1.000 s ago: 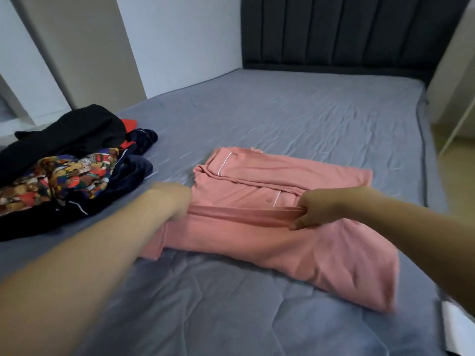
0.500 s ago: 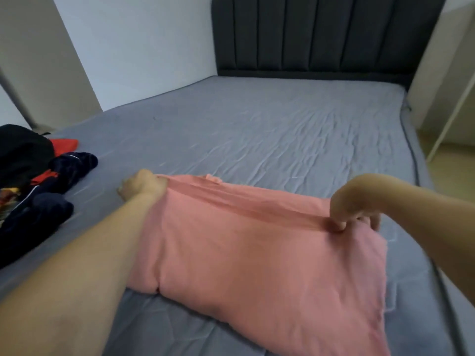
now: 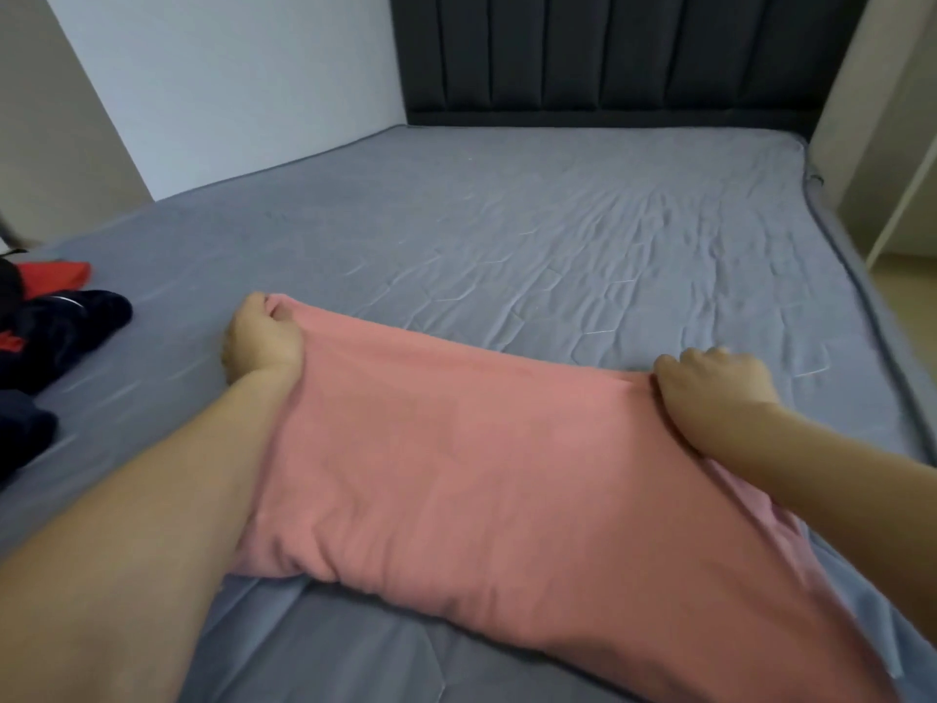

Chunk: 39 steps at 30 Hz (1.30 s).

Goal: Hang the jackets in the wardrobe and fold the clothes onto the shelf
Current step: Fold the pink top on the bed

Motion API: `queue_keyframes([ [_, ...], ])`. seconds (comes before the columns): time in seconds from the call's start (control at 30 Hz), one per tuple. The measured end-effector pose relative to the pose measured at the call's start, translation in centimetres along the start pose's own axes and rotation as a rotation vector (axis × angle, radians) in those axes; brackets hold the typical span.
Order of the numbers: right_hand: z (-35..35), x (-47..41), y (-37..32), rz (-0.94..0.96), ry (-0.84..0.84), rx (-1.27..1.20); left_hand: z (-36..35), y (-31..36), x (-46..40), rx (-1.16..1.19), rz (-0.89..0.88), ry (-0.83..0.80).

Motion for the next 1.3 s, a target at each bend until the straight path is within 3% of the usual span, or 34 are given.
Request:
queue_keyframes([
  [0.1,0.1,-0.6,0.1,0.126,-0.002,0.073,-1.0,1.8,0.1,-0.028,-0.168,-0.028],
  [0.17,0.0,-0.2,1.3,0.122,-0.059,0.119,-2.0,1.8,0.6,-0.154,-0.195,-0.084],
  [0.23,1.6,-0.3,1.2,0.100,-0.005,0.207,-2.4,2.5,1.2,-0.340,-0.203,-0.095],
  [0.27,2.9,-0.5,-0.1,0.111,0.067,0.195,-2.1,3.5,1.9,-0.385,-0.221,-0.080],
  [0.33,5.3,-0.1,-4.3,0.144,0.164,-0.053,-1.8,6.2,4.5,-0.321,-0.339,-0.086],
  [0.43,4.5,2.2,-10.5,0.156,0.050,-0.564,-4.7,5.9,10.8,-0.366,-0.575,-0.432],
  [0.5,1.9,3.4,-11.5,0.145,-0.059,-0.662,-6.2,1.8,12.9,-0.494,-0.551,-0.704],
  [0.53,1.0,3.2,-10.8,0.116,-0.073,-0.674,-6.2,0.5,12.5,-0.513,-0.528,-0.744],
  [0.77,1.0,5.4,-5.3,-0.156,-0.169,-0.491,-3.2,3.6,13.2,-0.667,-0.490,-0.693],
  [0.83,4.8,6.8,-8.4,-0.036,-0.072,-0.649,0.0,3.5,15.8,-0.584,-0.579,-0.622],
  [0.9,7.5,10.2,-13.7,0.199,-0.019,-0.728,3.1,0.8,17.2,-0.555,-0.608,-0.531],
  [0.97,7.1,13.5,-17.2,0.313,-0.017,-0.565,6.0,-3.6,16.1,-0.566,-0.442,-0.449],
  [1.07,6.2,13.4,-16.7,0.249,-0.009,-0.493,10.7,-7.9,11.9,-0.325,-0.071,-0.235],
  [1.1,6.3,13.2,-16.7,0.250,-0.004,-0.483,11.5,-8.2,11.1,-0.262,-0.027,-0.206],
  [1.23,6.4,13.4,-17.2,0.259,0.001,-0.436,12.4,-6.8,12.0,-0.273,-0.202,-0.219],
  [1.3,6.4,13.5,-17.1,0.248,-0.001,-0.426,12.3,-7.0,11.8,-0.233,-0.172,-0.240],
])
Point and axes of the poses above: each hand's wrist, its own x-axis away from the middle knuckle, its own z-axis out of the back of the hand, y = z × x, the point moved 9 cm from there along -x, towards the middle knuckle, and after that the axes turned 3 degrees about x, right-handed, at the moved point
